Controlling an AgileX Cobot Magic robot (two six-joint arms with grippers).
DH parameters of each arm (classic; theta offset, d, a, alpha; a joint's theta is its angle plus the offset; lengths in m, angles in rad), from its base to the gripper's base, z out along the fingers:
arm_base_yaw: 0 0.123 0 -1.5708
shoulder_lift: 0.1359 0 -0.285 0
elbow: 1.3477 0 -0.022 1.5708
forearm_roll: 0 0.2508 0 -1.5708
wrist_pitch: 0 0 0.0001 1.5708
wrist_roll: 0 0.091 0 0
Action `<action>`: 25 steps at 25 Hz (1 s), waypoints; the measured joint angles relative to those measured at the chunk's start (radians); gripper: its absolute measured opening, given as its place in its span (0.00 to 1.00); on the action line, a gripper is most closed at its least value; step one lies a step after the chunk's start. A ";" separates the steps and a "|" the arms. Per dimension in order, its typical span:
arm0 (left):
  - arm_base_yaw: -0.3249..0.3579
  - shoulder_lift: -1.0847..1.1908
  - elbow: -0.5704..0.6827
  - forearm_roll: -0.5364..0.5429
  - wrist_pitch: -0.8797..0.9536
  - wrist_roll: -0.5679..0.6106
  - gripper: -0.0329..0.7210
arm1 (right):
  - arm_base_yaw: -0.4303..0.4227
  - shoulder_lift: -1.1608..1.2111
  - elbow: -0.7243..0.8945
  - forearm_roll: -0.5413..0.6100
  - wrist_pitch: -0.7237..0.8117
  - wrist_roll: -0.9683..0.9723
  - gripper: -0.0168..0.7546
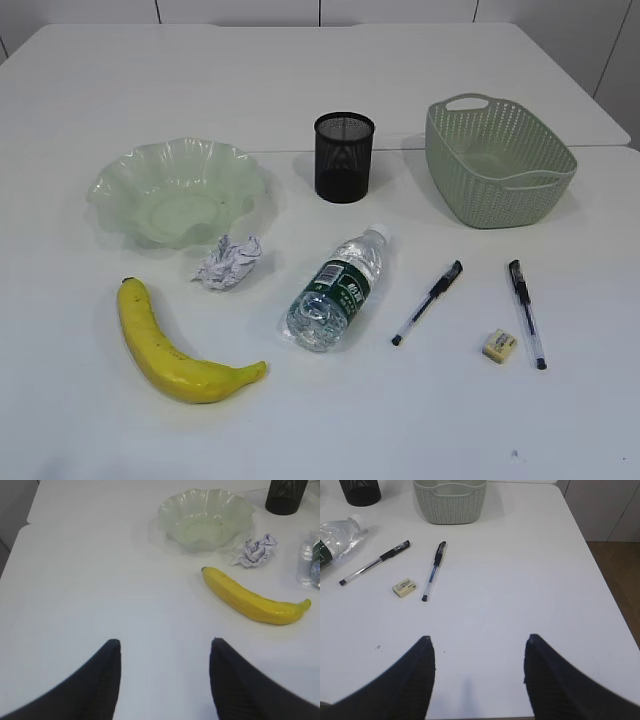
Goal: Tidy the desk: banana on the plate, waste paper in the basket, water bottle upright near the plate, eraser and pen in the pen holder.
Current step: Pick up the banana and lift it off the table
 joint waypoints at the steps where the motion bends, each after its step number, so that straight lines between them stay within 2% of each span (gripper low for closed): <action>1: 0.000 0.026 -0.013 0.000 0.002 0.000 0.58 | 0.000 0.000 0.000 0.000 0.000 0.000 0.58; 13: -0.008 0.334 -0.212 0.000 0.031 0.000 0.58 | 0.000 0.013 -0.017 -0.002 0.000 -0.037 0.58; 25: -0.008 0.548 -0.305 -0.032 0.039 0.000 0.58 | 0.000 0.402 -0.199 -0.032 -0.023 -0.046 0.58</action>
